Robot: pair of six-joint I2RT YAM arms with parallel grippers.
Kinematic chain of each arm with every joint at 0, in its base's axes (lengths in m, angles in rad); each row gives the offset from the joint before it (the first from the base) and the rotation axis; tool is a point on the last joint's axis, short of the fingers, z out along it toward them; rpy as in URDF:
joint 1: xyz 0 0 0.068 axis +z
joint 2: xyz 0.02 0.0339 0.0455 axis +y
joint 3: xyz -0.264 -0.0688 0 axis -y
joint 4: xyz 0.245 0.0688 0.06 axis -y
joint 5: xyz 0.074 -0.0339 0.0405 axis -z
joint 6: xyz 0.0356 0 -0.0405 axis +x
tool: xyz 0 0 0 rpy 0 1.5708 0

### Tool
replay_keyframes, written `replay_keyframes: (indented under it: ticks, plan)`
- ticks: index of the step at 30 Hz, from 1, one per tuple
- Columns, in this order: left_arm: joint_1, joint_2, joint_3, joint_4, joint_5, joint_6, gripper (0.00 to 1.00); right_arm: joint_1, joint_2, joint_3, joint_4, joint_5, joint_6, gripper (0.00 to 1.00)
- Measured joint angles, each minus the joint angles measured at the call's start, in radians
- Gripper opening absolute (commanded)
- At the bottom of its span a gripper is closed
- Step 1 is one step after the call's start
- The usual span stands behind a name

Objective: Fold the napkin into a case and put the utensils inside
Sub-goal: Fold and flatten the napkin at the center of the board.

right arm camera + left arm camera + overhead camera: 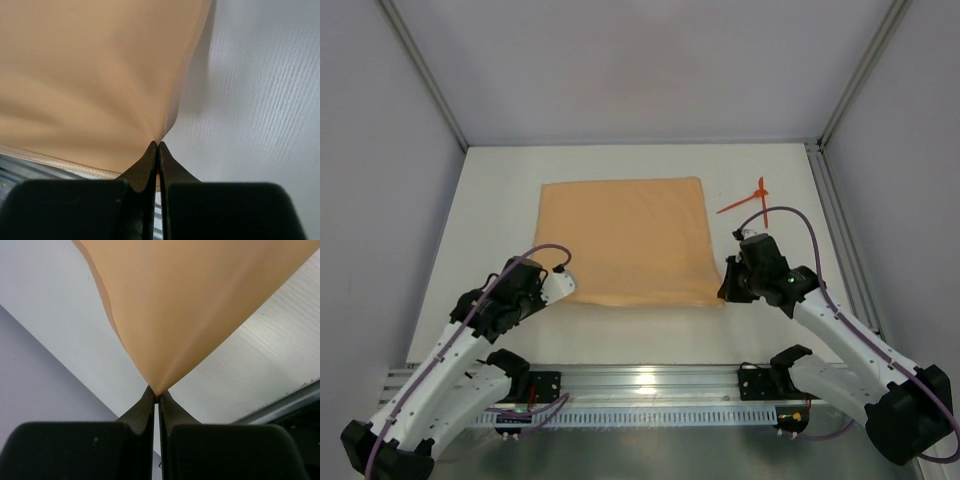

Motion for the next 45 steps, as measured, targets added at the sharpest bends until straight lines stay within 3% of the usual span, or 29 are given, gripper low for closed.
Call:
replay_keyframes:
  ticks: [7,15,21,27,38,40,42,45]
  plan:
    - [0.002,-0.150,0.189,-0.264,0.040,-0.025,0.00,0.075,-0.113,0.068,-0.194,-0.045,0.028,0.03]
    - [0.006,-0.140,0.226,-0.328,0.009,-0.055,0.00,0.124,-0.124,0.206,-0.359,-0.063,0.054,0.03]
    - [0.034,0.092,0.225,-0.144,-0.079,-0.057,0.00,0.021,0.159,0.326,-0.263,-0.093,-0.027,0.03]
    - [0.194,0.343,0.213,0.130,-0.061,-0.037,0.00,-0.137,0.510,0.415,-0.135,-0.122,-0.078,0.03]
    - [0.311,0.706,0.238,0.415,-0.045,-0.019,0.00,-0.173,0.905,0.713,-0.037,-0.166,-0.114,0.03]
    - [0.333,0.749,0.251,0.444,-0.034,-0.019,0.00,-0.178,0.952,0.750,-0.035,-0.180,-0.114,0.06]
    - [0.342,0.774,0.260,0.462,-0.025,-0.020,0.00,-0.180,1.000,0.790,-0.028,-0.191,-0.111,0.17]
    - [0.344,0.805,0.270,0.482,-0.008,-0.023,0.00,-0.183,1.059,0.829,-0.006,-0.203,-0.106,0.17]
